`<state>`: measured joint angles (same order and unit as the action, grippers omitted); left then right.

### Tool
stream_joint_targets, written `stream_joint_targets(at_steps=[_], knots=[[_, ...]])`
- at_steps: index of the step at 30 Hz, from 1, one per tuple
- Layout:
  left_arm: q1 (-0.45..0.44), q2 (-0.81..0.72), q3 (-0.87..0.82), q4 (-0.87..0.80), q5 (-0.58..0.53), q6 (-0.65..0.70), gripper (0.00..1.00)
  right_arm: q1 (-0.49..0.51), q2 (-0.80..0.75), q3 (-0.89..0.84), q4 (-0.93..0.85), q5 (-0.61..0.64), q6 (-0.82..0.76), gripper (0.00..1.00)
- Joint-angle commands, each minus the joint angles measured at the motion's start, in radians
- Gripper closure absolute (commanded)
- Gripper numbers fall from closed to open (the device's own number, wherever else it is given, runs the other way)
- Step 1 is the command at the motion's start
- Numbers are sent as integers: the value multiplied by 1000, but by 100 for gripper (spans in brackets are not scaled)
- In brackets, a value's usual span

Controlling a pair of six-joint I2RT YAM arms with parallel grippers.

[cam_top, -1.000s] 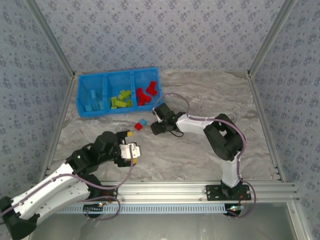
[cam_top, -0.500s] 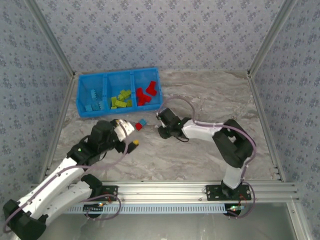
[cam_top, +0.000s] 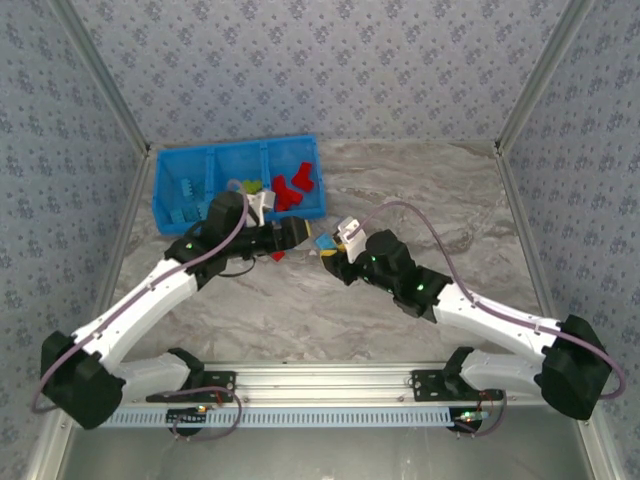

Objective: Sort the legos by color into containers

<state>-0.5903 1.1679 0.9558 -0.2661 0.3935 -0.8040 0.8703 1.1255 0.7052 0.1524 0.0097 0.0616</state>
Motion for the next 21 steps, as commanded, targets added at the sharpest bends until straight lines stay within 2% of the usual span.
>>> stream_joint_targets(at_steps=[1,5,9,11,21], knots=[[-7,18,41,64,88,-95,15,17,-44,-15,56,-50,-26,69],[-22,37,43,105,131,-77,26,42,-81,-11,51,-60,-26,69],[-64,83,79,109,232,-31,28,50,-86,4,38,-74,-26,69],[-82,91,89,101,235,-14,31,53,-86,4,39,-70,-25,69],[-84,84,100,85,263,15,75,54,-86,-6,30,-31,-25,69]])
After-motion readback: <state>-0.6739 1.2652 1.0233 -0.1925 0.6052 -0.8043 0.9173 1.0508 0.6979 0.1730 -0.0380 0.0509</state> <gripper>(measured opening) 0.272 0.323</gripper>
